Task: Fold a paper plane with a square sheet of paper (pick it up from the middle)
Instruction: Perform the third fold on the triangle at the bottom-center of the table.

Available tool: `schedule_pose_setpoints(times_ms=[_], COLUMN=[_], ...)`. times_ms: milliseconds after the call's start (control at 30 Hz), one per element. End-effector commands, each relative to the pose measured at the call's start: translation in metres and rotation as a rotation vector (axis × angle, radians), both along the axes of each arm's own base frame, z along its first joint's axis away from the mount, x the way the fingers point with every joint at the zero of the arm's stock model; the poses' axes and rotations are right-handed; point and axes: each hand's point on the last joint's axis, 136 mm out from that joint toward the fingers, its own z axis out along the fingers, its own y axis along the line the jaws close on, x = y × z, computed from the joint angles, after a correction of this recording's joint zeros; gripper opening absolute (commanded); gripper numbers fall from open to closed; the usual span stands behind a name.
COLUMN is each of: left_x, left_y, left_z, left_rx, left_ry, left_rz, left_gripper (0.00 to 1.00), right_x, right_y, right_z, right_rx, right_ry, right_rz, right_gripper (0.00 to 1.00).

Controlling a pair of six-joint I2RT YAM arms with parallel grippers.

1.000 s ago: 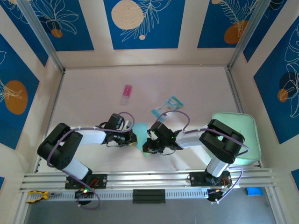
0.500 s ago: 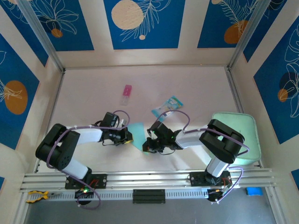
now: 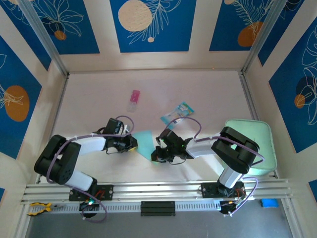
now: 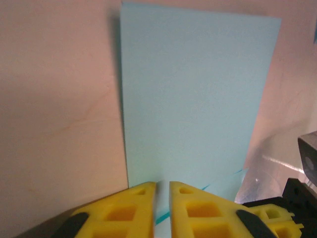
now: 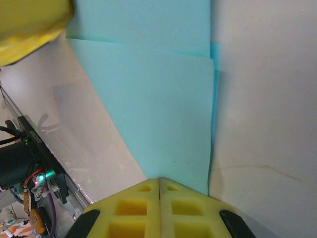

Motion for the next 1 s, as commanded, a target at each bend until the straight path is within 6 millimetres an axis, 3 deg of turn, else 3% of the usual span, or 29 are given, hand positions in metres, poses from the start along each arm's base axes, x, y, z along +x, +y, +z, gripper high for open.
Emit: schedule_pose_setpoints(times_ms=[0, 333, 533, 700, 967], left_x=[0.009, -0.014, -0.024, -0.037, -0.039], left_y=[0.009, -0.022, -0.019, -0.004, -0.004], left_z=[0.014, 0.034, 0.001, -0.033, -0.040], left_rx=[0.026, -0.057, 0.022, 0.123, 0.130], left_ry=[-0.064, -0.134, -0.055, 0.030, 0.038], left_rz=[0.025, -0.054, -0.066, -0.070, -0.100], left_gripper=[0.19, 0.21, 0.16, 0.10, 0.09], right_x=[-0.032, -0.028, -0.026, -0.018, 0.008], right_y=[-0.041, -0.038, -0.034, -0.020, 0.018], right_z=[-0.038, -0.036, -0.031, -0.009, 0.034], right_rx=[-0.198, -0.193, -0.179, -0.122, -0.024], right_ry=[0.126, 0.122, 0.115, 0.069, -0.038], right_rz=[0.010, 0.001, 0.005, 0.029, 0.083], right_gripper=[0.00, 0.00, 0.00, 0.00, 0.00])
